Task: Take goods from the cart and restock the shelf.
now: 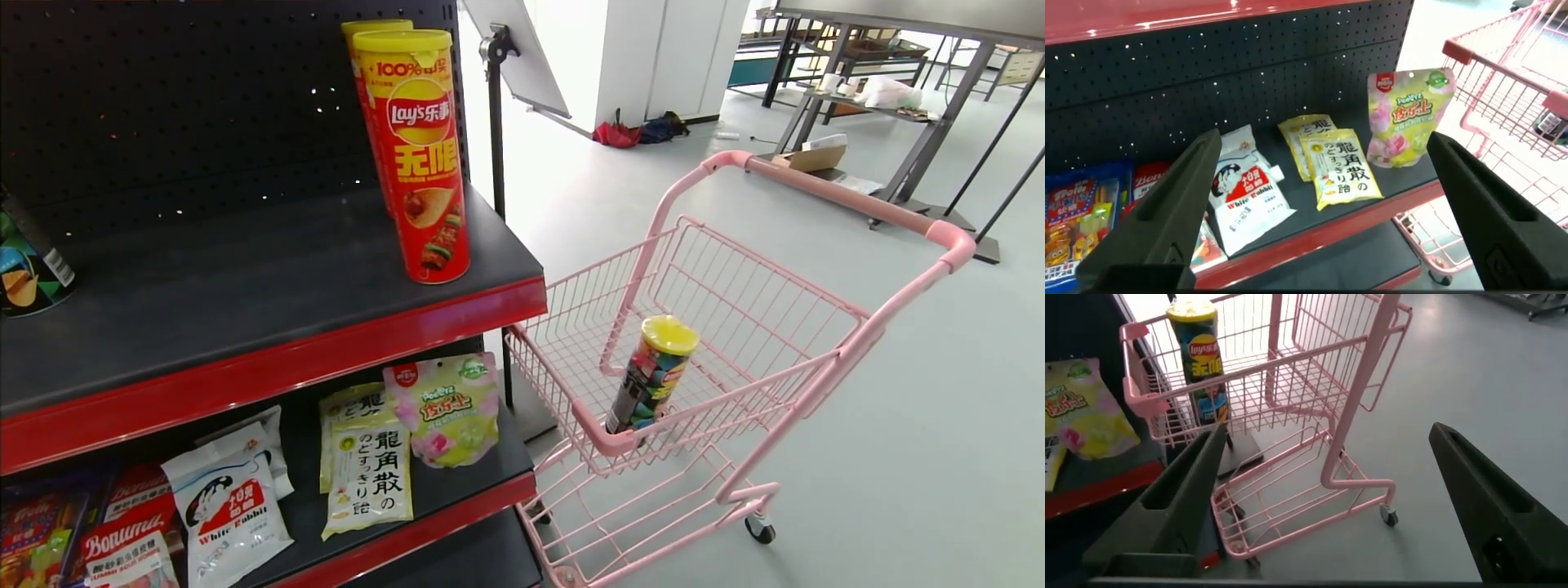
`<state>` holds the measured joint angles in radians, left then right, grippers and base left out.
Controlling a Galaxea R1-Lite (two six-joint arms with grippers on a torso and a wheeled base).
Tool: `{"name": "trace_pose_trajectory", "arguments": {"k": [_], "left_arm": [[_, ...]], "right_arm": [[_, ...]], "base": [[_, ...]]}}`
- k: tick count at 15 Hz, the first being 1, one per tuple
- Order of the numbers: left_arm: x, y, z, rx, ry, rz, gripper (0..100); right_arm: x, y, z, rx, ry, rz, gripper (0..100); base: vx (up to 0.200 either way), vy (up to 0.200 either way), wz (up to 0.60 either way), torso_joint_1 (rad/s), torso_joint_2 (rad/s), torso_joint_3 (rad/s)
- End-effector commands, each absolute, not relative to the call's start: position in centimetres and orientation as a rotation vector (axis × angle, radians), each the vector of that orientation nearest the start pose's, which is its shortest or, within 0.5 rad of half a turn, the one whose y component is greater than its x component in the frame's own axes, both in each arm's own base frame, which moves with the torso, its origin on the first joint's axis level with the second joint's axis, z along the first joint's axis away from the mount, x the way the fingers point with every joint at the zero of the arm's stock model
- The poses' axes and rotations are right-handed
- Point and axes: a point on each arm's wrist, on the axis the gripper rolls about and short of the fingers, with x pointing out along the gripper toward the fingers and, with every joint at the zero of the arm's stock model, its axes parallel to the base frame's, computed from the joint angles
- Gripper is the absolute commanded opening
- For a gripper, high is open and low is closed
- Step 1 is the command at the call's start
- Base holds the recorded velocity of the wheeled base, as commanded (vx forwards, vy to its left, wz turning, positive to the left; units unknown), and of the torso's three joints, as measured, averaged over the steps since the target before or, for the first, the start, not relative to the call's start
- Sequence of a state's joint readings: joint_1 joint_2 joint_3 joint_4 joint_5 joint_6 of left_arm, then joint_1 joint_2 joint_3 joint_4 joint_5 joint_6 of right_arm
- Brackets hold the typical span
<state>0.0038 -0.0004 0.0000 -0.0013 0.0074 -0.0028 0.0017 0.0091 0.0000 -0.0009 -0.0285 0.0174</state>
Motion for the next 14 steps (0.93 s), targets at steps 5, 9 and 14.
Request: {"name": "trace_pose_trajectory", "arguments": {"k": [5,9,14], "left_arm": [[-2.3,0.0,7.6,-0.002,-0.002,0.012,100],[-2.3,0.0,7.6,-0.002,-0.003,0.012,100],[-2.3,0.0,7.6,-0.002,-0.003,0.012,100]], "right_arm": [[5.3,0.5,21.6,0.095,0.12,0.128,100],[18.4,4.1,17.0,0.148,0.34,0.274,100],[24.5,6.9,11.0,0.128,0.477,0.333,100]], "base": [[0.0,0.0,0.0,0.0,0.0,0.0],[0.0,0.0,0.0,0.0,0.0,0.0],[0.0,0.0,0.0,0.0,0.0,0.0]]}}
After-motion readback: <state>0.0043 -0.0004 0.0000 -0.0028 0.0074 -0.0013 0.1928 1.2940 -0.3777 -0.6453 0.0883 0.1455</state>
